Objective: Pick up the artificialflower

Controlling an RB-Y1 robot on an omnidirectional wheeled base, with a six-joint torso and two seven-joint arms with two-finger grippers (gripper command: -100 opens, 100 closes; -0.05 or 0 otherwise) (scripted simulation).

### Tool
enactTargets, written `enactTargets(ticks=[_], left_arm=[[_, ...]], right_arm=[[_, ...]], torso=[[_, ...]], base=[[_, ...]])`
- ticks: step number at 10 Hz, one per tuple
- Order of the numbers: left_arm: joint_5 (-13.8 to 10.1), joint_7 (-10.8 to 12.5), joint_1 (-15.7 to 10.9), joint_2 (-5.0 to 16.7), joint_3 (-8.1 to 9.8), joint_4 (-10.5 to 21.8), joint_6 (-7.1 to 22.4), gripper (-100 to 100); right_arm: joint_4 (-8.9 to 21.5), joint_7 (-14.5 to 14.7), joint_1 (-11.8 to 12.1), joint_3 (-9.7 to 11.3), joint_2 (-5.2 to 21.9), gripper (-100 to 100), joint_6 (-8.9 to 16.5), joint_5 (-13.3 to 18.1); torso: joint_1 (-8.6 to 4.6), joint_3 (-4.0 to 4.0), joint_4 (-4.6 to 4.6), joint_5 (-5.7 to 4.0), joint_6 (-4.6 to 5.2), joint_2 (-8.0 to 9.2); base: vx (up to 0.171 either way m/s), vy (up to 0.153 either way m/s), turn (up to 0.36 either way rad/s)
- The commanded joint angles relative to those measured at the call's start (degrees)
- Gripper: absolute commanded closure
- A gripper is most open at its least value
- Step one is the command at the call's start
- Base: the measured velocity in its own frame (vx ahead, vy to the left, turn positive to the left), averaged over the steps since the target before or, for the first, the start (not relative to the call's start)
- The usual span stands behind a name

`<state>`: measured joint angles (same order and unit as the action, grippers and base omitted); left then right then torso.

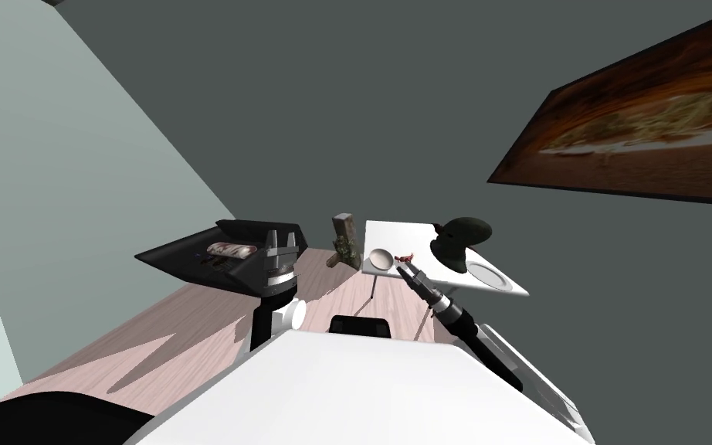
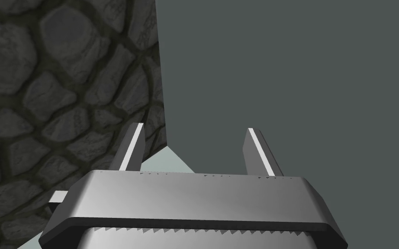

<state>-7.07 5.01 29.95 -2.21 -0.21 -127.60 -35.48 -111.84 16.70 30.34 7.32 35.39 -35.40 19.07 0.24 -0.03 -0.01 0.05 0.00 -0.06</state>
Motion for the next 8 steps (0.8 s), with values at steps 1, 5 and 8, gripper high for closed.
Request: enactTargets(ticks=[1, 5, 8], left_arm=[[0.0, 0.0, 0.0, 0.0, 0.0, 0.0, 0.0, 0], [0.0, 0.0, 0.0, 0.0, 0.0, 0.0, 0.0, 0], [0.0, 0.0, 0.0, 0.0, 0.0, 0.0, 0.0, 0]], right_arm=[[1.3, 0.5, -0.3, 0.4, 2.9, -100, 0.4, 0.8], [6.0, 2.5, -0.8, 1.8, 9.2, -100, 1.1, 4.1], [8.9, 3.5, -1.0, 2.5, 14.2, -100, 1.6, 5.7]], torso=[[0.0, 0.0, 0.0, 0.0, 0.0, 0.0], [-0.06, 0.03, 0.01, -0.01, 0.01, 0.05], [0.05, 0.0, 0.0, 0.01, 0.01, 0.01]], base=[[0.015, 0.057, 0.031], [0.004, 0.053, 0.045], [0.013, 0.073, 0.043]])
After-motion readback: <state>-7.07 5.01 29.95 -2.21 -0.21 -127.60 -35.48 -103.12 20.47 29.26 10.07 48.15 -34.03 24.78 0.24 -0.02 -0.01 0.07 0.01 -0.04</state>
